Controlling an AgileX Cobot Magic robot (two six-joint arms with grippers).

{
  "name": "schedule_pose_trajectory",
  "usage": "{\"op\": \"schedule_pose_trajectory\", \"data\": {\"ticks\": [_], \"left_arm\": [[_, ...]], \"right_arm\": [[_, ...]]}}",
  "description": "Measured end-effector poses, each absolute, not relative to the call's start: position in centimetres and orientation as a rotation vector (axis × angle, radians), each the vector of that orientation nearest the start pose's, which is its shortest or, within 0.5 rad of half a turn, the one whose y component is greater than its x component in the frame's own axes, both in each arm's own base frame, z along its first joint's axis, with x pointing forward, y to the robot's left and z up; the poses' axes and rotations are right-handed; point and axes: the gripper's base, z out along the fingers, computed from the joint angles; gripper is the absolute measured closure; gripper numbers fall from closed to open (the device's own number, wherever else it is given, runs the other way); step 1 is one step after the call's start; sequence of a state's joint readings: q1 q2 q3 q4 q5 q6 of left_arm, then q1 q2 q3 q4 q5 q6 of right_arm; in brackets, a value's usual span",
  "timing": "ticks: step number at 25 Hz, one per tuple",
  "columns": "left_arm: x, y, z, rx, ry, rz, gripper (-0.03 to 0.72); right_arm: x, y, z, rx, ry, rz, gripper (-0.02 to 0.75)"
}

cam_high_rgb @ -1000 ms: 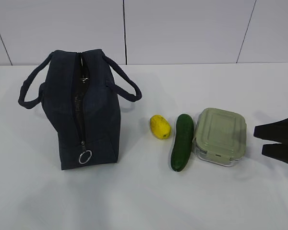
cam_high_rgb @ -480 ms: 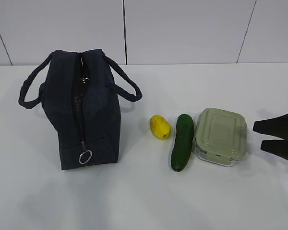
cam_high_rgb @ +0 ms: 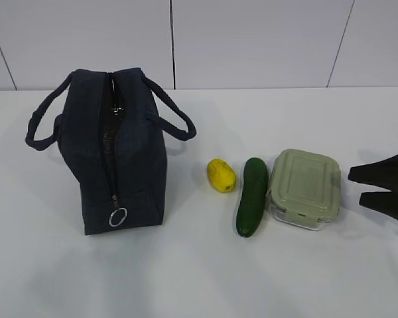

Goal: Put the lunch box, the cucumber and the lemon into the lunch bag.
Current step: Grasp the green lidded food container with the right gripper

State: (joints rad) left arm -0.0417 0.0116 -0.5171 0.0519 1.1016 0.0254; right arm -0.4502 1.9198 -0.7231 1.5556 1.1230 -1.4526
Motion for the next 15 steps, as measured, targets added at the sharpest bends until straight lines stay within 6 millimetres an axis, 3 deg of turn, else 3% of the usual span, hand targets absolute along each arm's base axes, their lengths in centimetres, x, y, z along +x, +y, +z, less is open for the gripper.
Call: {"op": "schedule_pose_trajectory", "data": {"ticks": [15], "left_arm": [[-0.66,0.46,27.89,0.082,2.077,0.043,0.442]], "right_arm": [[28.64,-4.76,12.32,0.240,2.250,1.273,0.167]]}}
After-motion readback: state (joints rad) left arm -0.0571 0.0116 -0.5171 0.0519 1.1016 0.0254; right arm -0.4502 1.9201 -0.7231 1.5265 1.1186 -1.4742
